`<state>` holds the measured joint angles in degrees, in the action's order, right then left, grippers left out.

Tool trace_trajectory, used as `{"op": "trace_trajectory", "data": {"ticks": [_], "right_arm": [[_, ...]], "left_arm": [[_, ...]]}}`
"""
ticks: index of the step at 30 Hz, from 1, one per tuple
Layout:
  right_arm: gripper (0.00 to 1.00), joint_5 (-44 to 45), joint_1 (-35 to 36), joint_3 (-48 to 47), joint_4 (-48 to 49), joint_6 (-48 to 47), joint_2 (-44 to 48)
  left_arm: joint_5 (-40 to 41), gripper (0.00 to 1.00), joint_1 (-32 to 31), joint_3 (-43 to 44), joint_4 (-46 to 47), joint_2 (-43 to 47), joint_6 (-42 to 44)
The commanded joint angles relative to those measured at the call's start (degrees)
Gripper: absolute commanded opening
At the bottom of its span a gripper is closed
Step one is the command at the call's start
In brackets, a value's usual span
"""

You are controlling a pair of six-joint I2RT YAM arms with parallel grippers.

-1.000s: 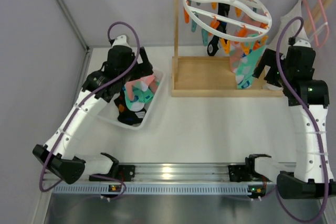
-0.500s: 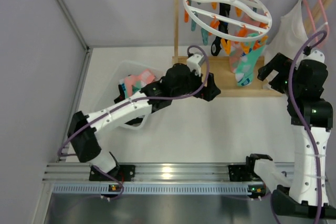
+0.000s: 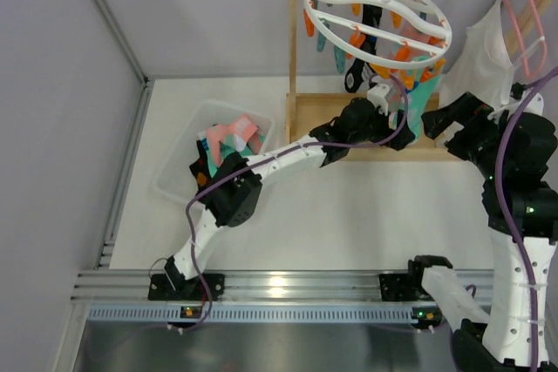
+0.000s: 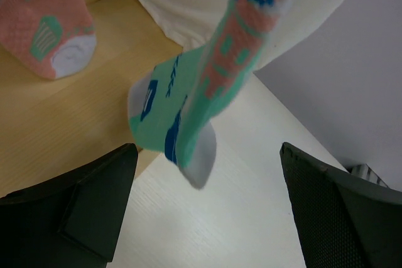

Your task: Remove the socks clipped to the hanger

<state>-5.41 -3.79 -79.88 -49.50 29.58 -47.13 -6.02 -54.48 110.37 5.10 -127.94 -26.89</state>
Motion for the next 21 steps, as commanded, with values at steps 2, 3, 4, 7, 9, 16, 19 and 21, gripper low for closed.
{"op": "trace_trajectory", "data": {"ticks": [2,3,4,7,9,16,19,21], "right_arm": [[0.99,0.84,3.43,-3.7,0.19,-1.54,0.29],[1.0,1.19,3.96,-4.49,-0.07,-1.81,0.38],[0.99,1.54,5.71,-5.02,-0.34,-2.33,0.2],[1.0,4.61,8.36,-7.48,-1.39,-4.35,-0.5],[0.99,8.56,10.2,-9.06,-1.92,-5.94,-1.03],[0.99,15.17,12.84,-14.25,-2.54,-10.06,-5.24],[0.99,12.02,12.84,-17.5,-2.53,-12.52,-8.4],[1.0,9.47,12.76,-21.01,-4.37,-13.41,-11.83]], "left_arm": [[3.81,0.99,-0.01,10.38,5.09,-8.0,-1.75],[4.0,0.99,0.07,13.35,5.0,-9.33,-2.37],[4.26,0.99,0.07,14.43,5.0,-10.56,-2.63],[4.7,0.7,-0.01,17.33,5.0,-13.39,-3.34],[4.62,0.31,-0.01,17.43,5.0,-13.48,-3.78],[7.95,0.0,-0.19,-1.7,5.0,0.74,-6.06],[8.57,0.0,-0.01,-13.05,5.0,10.23,-6.59],[7.43,0.0,0.34,-19.71,5.09,16.3,-7.81]]}}
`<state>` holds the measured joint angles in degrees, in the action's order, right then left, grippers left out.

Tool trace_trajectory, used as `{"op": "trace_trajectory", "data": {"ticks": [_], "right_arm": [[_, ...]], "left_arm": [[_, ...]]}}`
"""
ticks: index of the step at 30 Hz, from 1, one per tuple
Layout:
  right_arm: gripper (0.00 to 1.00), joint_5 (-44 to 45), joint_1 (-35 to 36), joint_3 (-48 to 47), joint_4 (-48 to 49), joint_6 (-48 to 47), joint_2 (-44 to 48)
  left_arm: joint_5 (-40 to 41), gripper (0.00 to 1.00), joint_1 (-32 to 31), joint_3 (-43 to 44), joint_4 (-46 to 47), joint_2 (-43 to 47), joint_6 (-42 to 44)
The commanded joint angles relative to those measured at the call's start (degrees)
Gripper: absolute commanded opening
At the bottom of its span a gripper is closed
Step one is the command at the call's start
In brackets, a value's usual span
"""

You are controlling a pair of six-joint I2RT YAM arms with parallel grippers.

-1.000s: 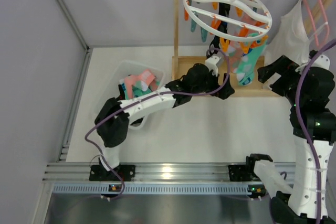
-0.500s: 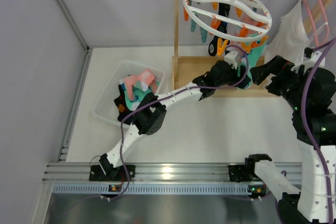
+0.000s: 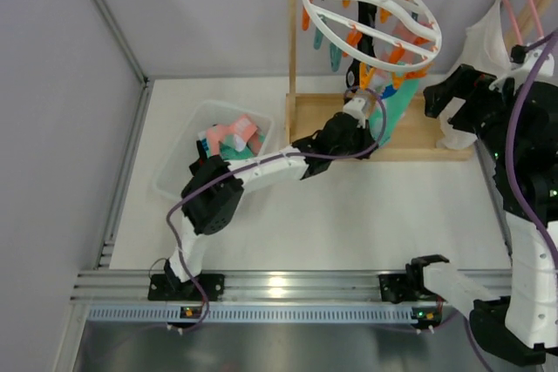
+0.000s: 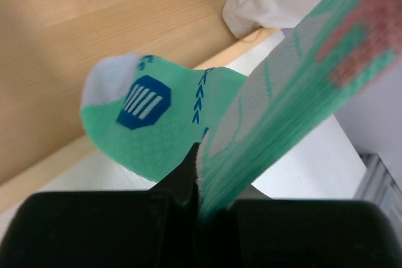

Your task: Remove the socks clipped to the hanger

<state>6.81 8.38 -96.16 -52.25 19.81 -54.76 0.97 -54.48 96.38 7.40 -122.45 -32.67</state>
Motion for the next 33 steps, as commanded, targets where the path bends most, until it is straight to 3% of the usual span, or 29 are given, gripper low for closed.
{"op": "trace_trajectory", "data": {"ticks": [1,9,16,20,24,33], "right_arm": [[0.99,-6.07,0.32,-5.61,-1.89,-4.42,-5.26],[0.95,-21.21,-1.35,-2.81,3.38,-6.45,-6.94],[0.95,-23.76,-2.14,-1.58,5.58,-3.83,-5.09],[0.92,-27.98,-2.14,4.9,11.54,0.83,-3.08],[0.84,-32.29,-2.05,9.93,24.09,7.6,-2.63],[0.74,-23.51,8.05,5.19,27.99,5.06,-8.95]], "left_arm": [[-2.61,0.0,0.6,-7.68,2.71,12.57,-2.4],[-16.95,0.0,7.01,-22.1,2.71,28.4,-8.02],[-27.86,0.0,12.72,-29.05,2.62,34.82,-13.47],[-32.16,0.0,15.62,-31.6,2.62,37.19,-16.55],[-33.67,0.0,17.04,-33.53,2.62,39.57,-17.61],[-34.63,0.0,17.65,-33.54,0.95,41.5,-17.7]]}}
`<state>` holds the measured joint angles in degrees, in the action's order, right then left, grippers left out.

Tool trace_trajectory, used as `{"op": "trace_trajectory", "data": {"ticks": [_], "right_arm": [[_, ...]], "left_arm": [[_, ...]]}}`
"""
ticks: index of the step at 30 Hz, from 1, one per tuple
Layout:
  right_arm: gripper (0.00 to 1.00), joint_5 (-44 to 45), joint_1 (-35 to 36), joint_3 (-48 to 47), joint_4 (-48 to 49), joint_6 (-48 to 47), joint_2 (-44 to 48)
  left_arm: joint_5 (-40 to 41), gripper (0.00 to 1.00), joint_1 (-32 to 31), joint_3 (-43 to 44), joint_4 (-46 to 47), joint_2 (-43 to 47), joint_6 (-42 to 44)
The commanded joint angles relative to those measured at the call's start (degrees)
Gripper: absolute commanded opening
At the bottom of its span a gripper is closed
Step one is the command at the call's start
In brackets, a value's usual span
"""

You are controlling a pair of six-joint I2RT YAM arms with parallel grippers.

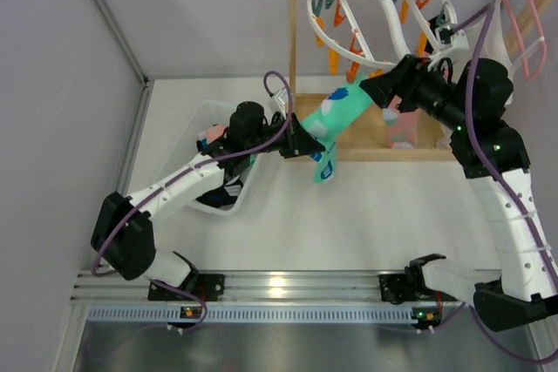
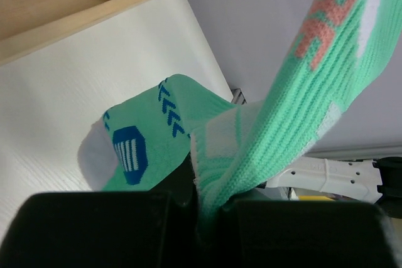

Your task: Remove the socks clipped to the hanger

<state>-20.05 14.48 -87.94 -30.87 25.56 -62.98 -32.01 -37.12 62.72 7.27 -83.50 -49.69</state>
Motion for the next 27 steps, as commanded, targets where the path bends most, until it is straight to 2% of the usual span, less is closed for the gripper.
{"op": "trace_trajectory", "data": {"ticks": [1,9,16,22,24,27], "right_arm": [[0.73,3.35,2.22,-3.03,7.66,-0.78,-1.09],[0.67,9.94,5.47,-4.96,6.62,-7.27,-4.08],[0.63,9.16,5.65,-1.98,9.07,-10.62,-3.99],[0.5,9.59,5.65,-0.66,11.27,-10.18,-4.34],[0.4,10.21,5.65,-0.48,11.54,-9.48,-4.61],[0.38,10.73,5.56,-0.65,12.24,-8.87,-5.22]], "left_arm": [[-1.65,0.0,0.47,0.04,1.0,2.82,-0.58],[-2.18,0.0,1.0,-0.49,0.82,3.52,-1.2],[-2.44,0.0,1.53,-0.49,-0.06,3.87,-0.93],[-2.88,0.0,1.53,-0.14,-0.59,3.88,-0.85],[-2.8,0.0,1.62,-0.05,-0.59,3.88,-0.93],[-2.79,0.0,1.53,-0.05,-0.5,3.96,-0.93]]}}
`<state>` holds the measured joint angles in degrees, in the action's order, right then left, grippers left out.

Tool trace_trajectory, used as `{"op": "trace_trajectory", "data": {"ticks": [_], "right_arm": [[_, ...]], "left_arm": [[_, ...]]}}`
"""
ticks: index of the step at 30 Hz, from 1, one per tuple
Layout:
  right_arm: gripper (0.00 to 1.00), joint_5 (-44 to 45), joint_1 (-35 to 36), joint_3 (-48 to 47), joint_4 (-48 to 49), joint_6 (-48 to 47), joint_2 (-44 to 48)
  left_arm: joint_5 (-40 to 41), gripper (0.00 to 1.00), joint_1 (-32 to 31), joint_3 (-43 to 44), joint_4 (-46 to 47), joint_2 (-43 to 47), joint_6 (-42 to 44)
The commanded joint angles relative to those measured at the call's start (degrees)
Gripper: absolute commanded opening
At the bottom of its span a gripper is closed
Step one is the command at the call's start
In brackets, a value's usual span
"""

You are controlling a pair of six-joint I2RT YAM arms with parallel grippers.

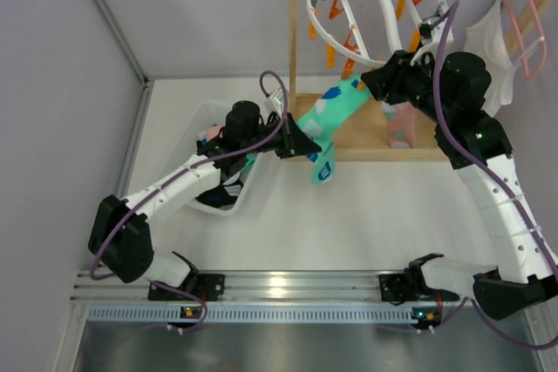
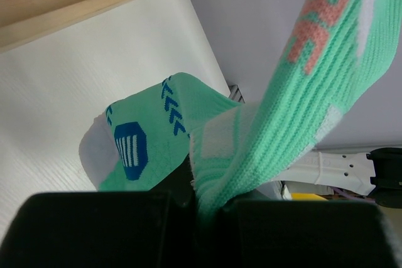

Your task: Remove the socks clipped to the hanger

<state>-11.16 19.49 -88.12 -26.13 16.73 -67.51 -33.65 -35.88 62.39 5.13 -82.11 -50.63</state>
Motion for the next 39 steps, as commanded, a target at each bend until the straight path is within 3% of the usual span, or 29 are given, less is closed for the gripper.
{"op": "trace_trajectory", "data": {"ticks": [1,8,18,21,25,33,39], "right_arm": [[0.35,1.84,0.55,-0.39,7.93,-0.03,-0.87],[0.03,2.11,0.55,-0.57,8.29,0.84,-0.7],[0.0,1.4,0.55,1.81,8.73,1.81,0.88],[0.2,0.09,0.64,3.64,9.25,1.99,1.67],[0.32,-1.23,0.73,5.85,10.84,2.96,3.17],[0.54,2.28,4.86,4.62,10.31,1.02,0.62],[0.57,5.0,4.86,2.43,11.19,-1.08,-2.1]], "left_arm": [[-1.07,0.0,0.37,0.19,1.64,2.56,0.01],[-0.54,0.0,0.46,-0.86,1.64,3.44,0.18],[1.74,0.0,0.99,-2.36,-2.05,5.81,2.11],[1.83,0.0,1.07,-2.27,-2.4,6.26,2.38],[1.83,0.0,1.07,-1.22,-2.4,5.73,1.85],[1.39,0.0,1.07,-0.16,-2.49,5.55,1.33],[1.04,0.0,1.07,-0.08,-2.49,5.99,0.97]]}}
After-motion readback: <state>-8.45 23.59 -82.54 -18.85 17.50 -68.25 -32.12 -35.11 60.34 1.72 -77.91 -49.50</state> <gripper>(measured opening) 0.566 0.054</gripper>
